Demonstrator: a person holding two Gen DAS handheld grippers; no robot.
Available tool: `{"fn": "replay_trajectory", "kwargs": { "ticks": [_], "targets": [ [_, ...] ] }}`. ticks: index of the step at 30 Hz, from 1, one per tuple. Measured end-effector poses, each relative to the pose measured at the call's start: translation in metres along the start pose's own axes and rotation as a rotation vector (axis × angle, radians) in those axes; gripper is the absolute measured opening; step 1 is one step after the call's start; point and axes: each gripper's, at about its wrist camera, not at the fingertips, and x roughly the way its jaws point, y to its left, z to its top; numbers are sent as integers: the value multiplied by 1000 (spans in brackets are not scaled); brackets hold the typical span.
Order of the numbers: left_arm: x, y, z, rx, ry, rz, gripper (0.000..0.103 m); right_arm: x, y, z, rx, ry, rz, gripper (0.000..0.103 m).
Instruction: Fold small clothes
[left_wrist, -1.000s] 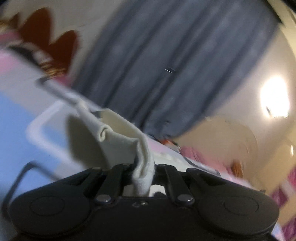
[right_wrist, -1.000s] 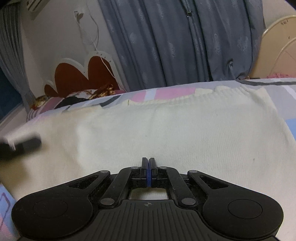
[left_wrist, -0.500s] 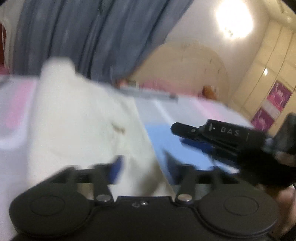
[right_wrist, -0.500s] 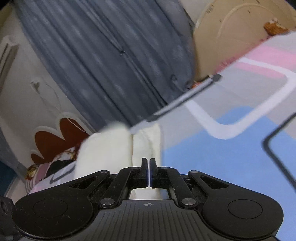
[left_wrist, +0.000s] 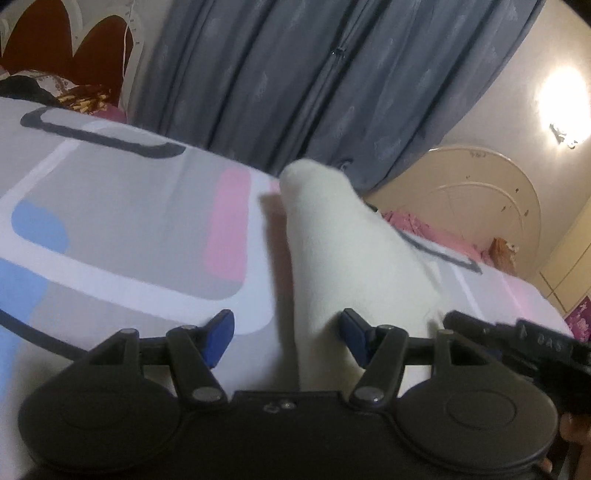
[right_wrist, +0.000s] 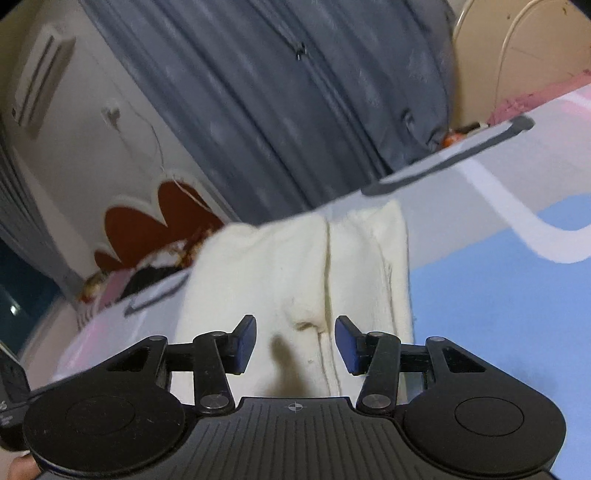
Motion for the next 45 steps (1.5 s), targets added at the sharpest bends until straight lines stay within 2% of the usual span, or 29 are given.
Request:
{"fn": "replay_trajectory", "kwargs": {
  "ticks": [8, 9, 10, 13, 16, 18, 20, 22, 23, 26, 29, 32, 35, 38, 40, 42, 44, 45],
  "targets": [
    [2, 10, -2, 0, 15, -20, 65, 29, -1, 4, -11, 64, 29, 48],
    [0, 8, 0, 5, 16, -19, 65, 30, 2, 5, -26, 68, 23, 34],
    [-2, 7, -1, 11, 19, -19, 65, 32, 7, 4, -57, 81, 14, 11],
    [-4, 0, 3, 33, 12, -15, 63, 21, 25, 0, -169, 55, -28, 10],
    [-4, -12, 7, 48, 17, -40, 60, 2, 32, 1, -206, -11, -49, 10],
    [-3, -26, 8, 85, 20, -58, 61, -15, 29, 2, -201, -48, -61, 10],
    [6, -39, 6, 115, 60, -59, 61, -31, 19, 2, -181, -61, -86, 10],
    [22, -45, 0, 113, 132, -57, 61, -30, 0, -3, -143, -33, -130, 10],
    [25, -45, -2, 110, 134, -53, 61, -23, -10, -4, -107, 0, -147, 10],
    [25, -45, -4, 107, 124, -53, 61, -23, -22, -10, -77, 1, -114, 10],
    [18, -41, -6, 109, 90, -49, 59, -30, -20, -7, -86, -23, -69, 10],
    [19, -36, -11, 136, 97, -22, 62, -27, -13, -6, -107, -11, -47, 10],
    [19, -35, -12, 152, 99, -29, 63, -12, -15, -10, -141, 42, -110, 10],
    [1, -34, -10, 169, 85, -37, 59, -25, -23, -7, -76, 6, -110, 10],
    [-17, -31, -12, 186, 56, -62, 60, -52, -22, -7, -57, -83, -157, 32],
    [-26, -31, -20, 196, 61, -72, 60, -71, -18, -9, -66, -122, -135, 32],
    [-31, -36, -32, 231, 74, -66, 60, -79, -5, -15, -126, -120, -109, 30],
    [-32, -38, -39, 241, 83, -65, 60, -81, 6, -21, -170, -100, -98, 22]
  ]
}}
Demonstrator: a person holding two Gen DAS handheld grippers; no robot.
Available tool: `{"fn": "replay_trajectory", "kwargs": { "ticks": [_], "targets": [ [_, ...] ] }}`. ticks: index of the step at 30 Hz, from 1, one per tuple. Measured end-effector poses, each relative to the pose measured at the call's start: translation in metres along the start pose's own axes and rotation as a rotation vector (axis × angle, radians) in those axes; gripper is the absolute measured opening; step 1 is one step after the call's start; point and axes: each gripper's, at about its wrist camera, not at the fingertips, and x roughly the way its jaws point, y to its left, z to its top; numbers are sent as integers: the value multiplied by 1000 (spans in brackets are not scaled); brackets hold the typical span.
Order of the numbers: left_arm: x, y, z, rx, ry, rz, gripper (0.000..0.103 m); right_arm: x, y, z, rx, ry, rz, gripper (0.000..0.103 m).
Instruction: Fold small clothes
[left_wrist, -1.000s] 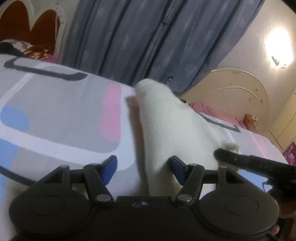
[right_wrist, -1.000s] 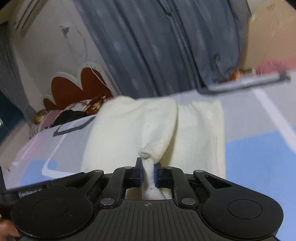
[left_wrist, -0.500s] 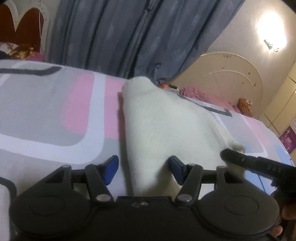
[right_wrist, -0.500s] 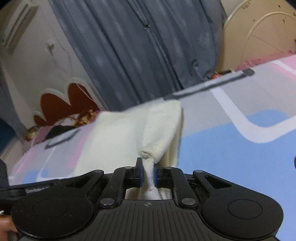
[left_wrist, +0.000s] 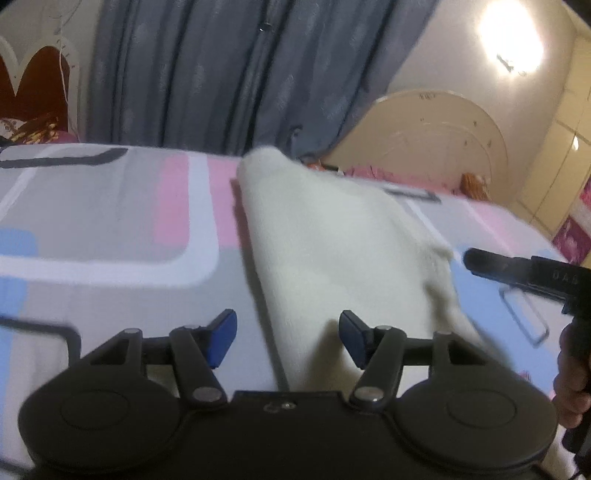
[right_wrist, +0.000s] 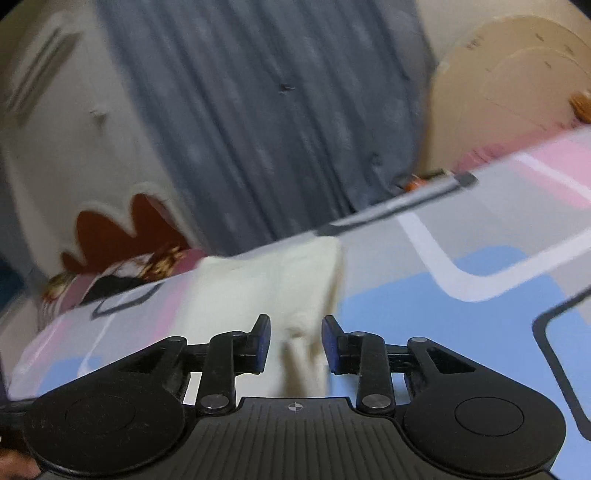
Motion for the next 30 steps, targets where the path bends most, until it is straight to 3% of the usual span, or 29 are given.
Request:
{"fn": "replay_trajectory", "kwargs": {
  "ticks": [2, 5, 8, 10, 14, 16, 18, 21, 22, 26, 27, 29, 30],
  "targets": [
    [1, -5, -12, 12, 31, 15, 60, 2, 17, -15, -77, 74, 20, 20],
    [-5, -9, -30, 66, 34, 22, 63, 13, 21, -45, -198, 225, -88, 12],
    [-14, -8, -12, 83, -13, 34, 58, 2, 21, -40, -204, 198, -108, 9],
    [-14, -7, 12, 65, -84, 7, 58, -3, 29, -25, -237, 97, -107, 9],
    [16, -20, 60, 98, -141, -77, 59, 34, 34, 9, -203, 11, -116, 9],
    [51, -27, 77, 108, -94, -90, 61, 65, 29, 21, -153, 36, -119, 9],
    [92, -29, 81, 146, 18, -32, 60, 103, 17, 22, -109, 146, -145, 9],
    [90, -26, 93, 148, -39, -64, 62, 105, 14, 39, -96, 164, -117, 9],
    [90, -24, 100, 151, -66, -52, 61, 99, 17, 47, -126, 116, -112, 9],
    [119, -15, 122, 116, -44, -13, 61, 113, 7, 72, -119, 68, -121, 9],
    [129, -14, 122, 125, -17, 2, 61, 125, 6, 77, -112, 82, -118, 9],
    [137, -16, 116, 182, -10, 18, 63, 148, 5, 65, -122, 208, -140, 9],
    [138, -17, 113, 198, -18, 23, 63, 151, 6, 58, -171, 189, -158, 9]
  ]
}}
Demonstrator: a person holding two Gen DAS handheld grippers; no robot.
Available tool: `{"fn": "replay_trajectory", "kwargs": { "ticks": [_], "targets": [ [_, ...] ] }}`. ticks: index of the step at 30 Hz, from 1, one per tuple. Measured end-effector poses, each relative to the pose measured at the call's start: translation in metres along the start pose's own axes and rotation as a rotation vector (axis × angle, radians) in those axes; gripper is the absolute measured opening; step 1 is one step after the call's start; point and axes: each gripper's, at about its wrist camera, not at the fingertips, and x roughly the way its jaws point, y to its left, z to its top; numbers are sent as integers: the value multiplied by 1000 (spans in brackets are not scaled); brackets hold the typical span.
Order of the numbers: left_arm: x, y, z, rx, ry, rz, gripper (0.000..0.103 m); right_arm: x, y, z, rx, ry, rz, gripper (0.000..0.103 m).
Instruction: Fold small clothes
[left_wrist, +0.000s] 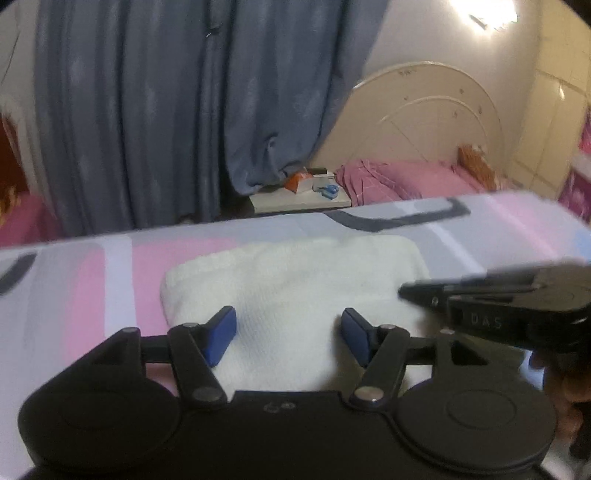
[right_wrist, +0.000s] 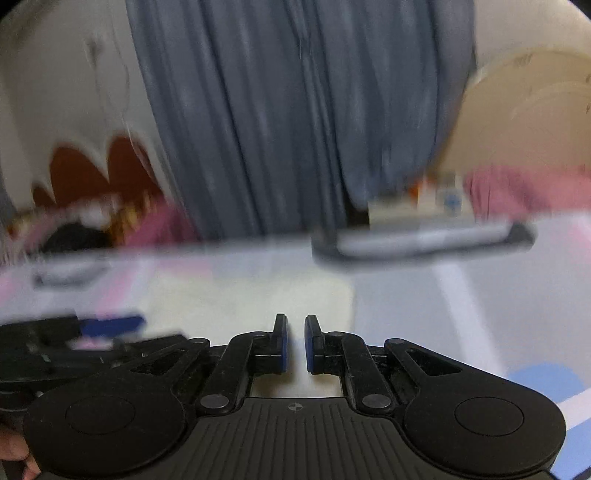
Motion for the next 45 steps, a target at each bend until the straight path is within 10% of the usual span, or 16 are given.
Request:
{"fn": "replay_trajectory", "kwargs": {
  "ticks": [10, 15, 25, 32, 45],
  "targets": [
    [-61, -21, -11, 29, -56, 56, 69, -75, 14, -33, -23, -183, 40, 9],
    [-51, -29, -44, 64, -14, 84, 72, -56, 21, -61, -54, -67, -22, 9],
    [-86, -35, -56, 23, 44, 121, 70, -107, 31, -72, -72, -148, 36, 9],
    [-103, -34, -95, -26, 67, 102, 71, -108, 43, -117, -91, 37, 52, 9],
    [-126, -10, -96, -93, 42, 83, 77, -145, 45, -121, -77, -47, 64, 31]
  ]
}}
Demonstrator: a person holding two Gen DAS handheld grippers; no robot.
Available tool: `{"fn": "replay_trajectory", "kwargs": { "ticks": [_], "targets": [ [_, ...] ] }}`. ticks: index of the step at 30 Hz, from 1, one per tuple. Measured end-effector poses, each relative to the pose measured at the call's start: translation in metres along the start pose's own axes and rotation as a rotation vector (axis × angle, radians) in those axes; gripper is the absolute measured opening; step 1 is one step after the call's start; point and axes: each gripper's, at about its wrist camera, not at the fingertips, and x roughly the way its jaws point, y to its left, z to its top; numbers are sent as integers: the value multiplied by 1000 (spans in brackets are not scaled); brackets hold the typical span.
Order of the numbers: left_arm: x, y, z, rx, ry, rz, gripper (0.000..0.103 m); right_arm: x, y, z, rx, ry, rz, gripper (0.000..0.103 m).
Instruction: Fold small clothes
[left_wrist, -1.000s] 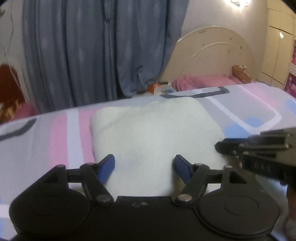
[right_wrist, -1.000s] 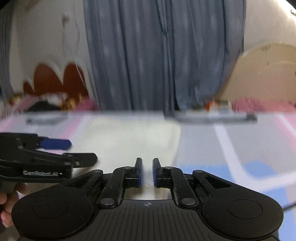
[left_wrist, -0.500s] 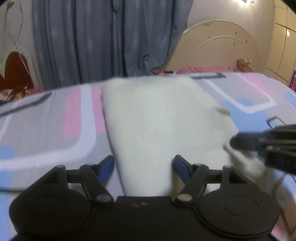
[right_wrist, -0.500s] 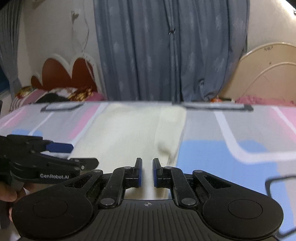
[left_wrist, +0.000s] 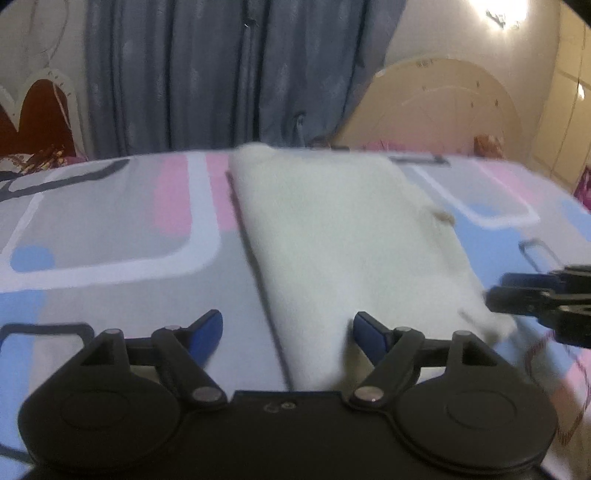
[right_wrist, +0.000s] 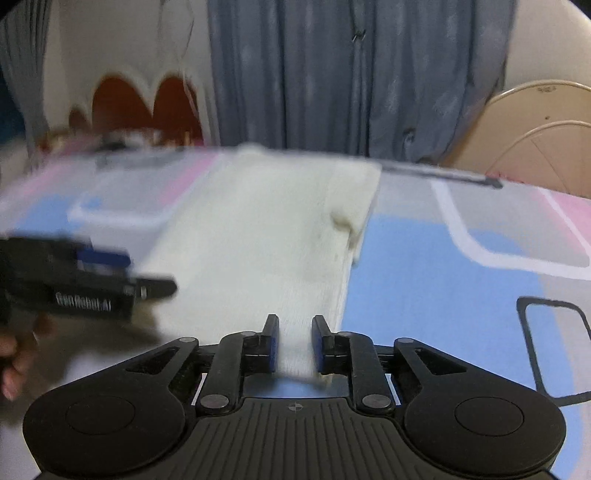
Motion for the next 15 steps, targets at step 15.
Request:
{"fn": "replay_trajectory", "kwargs": {
  "ticks": [15],
  "targets": [
    [71, 69, 44, -354, 83, -283, 77, 78, -113, 45, 576, 18, 238, 62]
  ]
}}
